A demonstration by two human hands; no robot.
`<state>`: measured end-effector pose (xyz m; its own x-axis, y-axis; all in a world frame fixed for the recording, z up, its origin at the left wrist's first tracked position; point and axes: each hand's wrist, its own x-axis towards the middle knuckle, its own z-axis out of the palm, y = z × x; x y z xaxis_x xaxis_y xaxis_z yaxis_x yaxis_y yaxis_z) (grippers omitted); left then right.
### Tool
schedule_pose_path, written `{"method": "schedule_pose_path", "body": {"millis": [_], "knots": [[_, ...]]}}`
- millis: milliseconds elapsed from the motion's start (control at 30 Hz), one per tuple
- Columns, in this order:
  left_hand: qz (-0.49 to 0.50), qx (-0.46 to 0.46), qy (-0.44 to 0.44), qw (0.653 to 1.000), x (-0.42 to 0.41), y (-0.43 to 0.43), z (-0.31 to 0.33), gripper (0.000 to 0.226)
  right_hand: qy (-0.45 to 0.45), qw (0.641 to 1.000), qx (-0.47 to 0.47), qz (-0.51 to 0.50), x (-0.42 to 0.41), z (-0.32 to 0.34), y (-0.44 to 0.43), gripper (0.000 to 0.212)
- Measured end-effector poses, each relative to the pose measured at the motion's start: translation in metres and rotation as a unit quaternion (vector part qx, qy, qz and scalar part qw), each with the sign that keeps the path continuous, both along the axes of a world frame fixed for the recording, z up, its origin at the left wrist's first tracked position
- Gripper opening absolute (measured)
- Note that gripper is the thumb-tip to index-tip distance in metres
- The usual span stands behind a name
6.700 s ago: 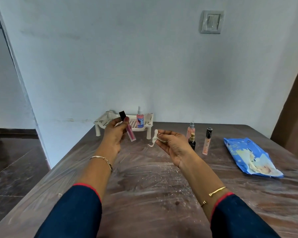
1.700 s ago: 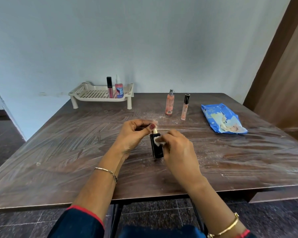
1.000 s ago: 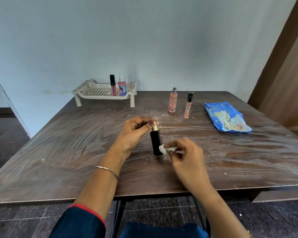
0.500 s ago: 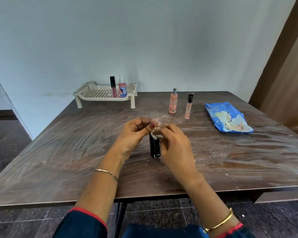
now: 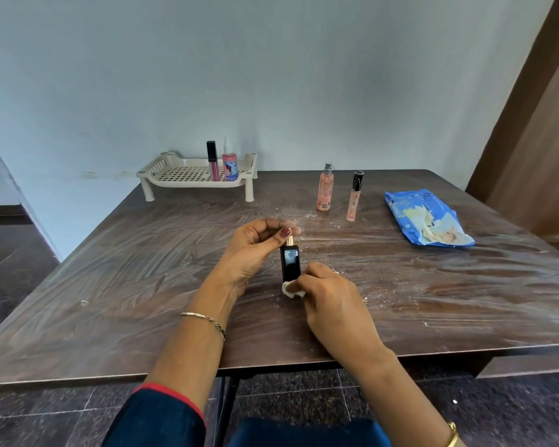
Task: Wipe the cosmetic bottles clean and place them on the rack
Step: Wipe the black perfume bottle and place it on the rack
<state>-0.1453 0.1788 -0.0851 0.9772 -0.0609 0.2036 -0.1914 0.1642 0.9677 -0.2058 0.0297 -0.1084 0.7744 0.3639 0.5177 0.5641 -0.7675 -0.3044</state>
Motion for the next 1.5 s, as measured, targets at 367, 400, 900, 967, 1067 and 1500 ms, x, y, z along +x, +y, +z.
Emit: {"method": "schedule_pose_path", "body": {"millis": [367, 400, 900, 967, 1067, 1500], "knots": [[0.006, 0.003, -0.004, 1.000, 0.003, 0.002, -0.003, 0.013, 0.145, 0.985, 0.087, 0.032, 0.016, 0.025, -0.020, 0.027], [0.005, 0.006, -0.004, 1.000, 0.003, 0.003, -0.003, 0.013, 0.136, 0.982, 0.127, 0.022, 0.019, 0.029, -0.021, 0.026], [0.013, 0.028, 0.007, 0.999, 0.005, 0.004, -0.006, 0.014, -0.019, 1.000, -0.006, 0.003, 0.010, 0.004, 0.002, 0.023], [0.010, 0.032, 0.004, 0.999, 0.005, 0.003, -0.005, 0.015, -0.014, 1.000, -0.019, 0.000, 0.004, 0.001, 0.000, 0.023], [0.010, 0.023, 0.009, 1.000, 0.003, 0.001, -0.003, 0.014, -0.007, 0.999, -0.034, -0.004, -0.003, -0.004, -0.003, 0.022], [-0.021, -0.009, -0.005, 1.000, 0.000, 0.003, -0.004, 0.015, -0.081, 0.993, 0.079, -0.031, 0.016, 0.023, 0.003, 0.030]]}}
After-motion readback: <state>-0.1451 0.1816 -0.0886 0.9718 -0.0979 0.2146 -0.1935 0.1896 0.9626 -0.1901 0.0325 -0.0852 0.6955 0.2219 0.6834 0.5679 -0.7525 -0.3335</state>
